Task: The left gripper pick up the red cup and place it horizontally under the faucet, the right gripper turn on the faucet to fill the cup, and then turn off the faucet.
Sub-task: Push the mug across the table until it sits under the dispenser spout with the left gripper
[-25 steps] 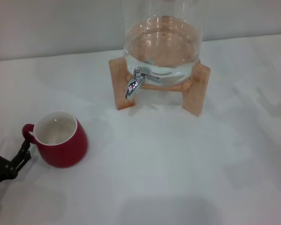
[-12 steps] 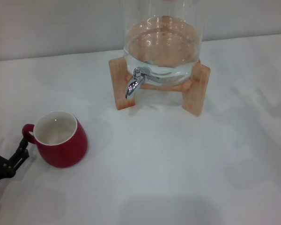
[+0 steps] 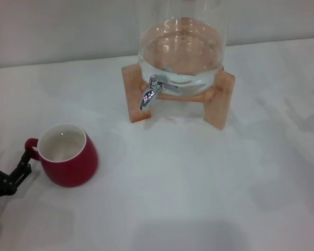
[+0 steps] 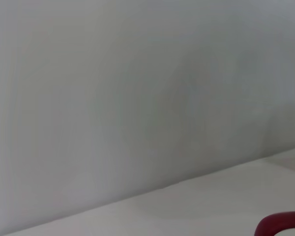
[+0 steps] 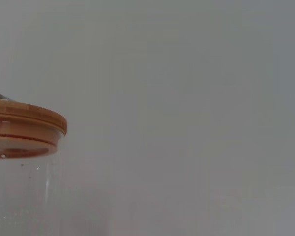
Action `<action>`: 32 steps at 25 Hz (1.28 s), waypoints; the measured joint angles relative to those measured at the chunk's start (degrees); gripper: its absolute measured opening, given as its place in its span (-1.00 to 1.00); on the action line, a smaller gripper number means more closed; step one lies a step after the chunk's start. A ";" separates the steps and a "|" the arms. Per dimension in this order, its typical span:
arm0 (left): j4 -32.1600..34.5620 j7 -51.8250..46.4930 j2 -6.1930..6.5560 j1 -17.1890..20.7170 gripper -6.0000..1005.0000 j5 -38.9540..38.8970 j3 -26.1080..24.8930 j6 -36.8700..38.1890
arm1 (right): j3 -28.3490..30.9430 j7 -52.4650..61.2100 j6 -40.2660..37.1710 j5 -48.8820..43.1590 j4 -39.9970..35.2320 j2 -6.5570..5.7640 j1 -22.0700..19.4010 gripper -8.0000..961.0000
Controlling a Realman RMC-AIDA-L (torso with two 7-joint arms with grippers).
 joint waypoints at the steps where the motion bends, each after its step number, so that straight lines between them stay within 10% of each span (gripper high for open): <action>1: 0.04 0.08 -0.02 -0.02 0.73 0.00 0.00 -0.24 | 0.00 0.00 0.00 0.00 0.00 0.00 0.00 0.81; 32: 1.55 0.28 -0.02 -0.36 0.72 2.20 0.00 -1.00 | -0.70 0.00 -0.45 0.00 -0.42 0.09 0.00 0.81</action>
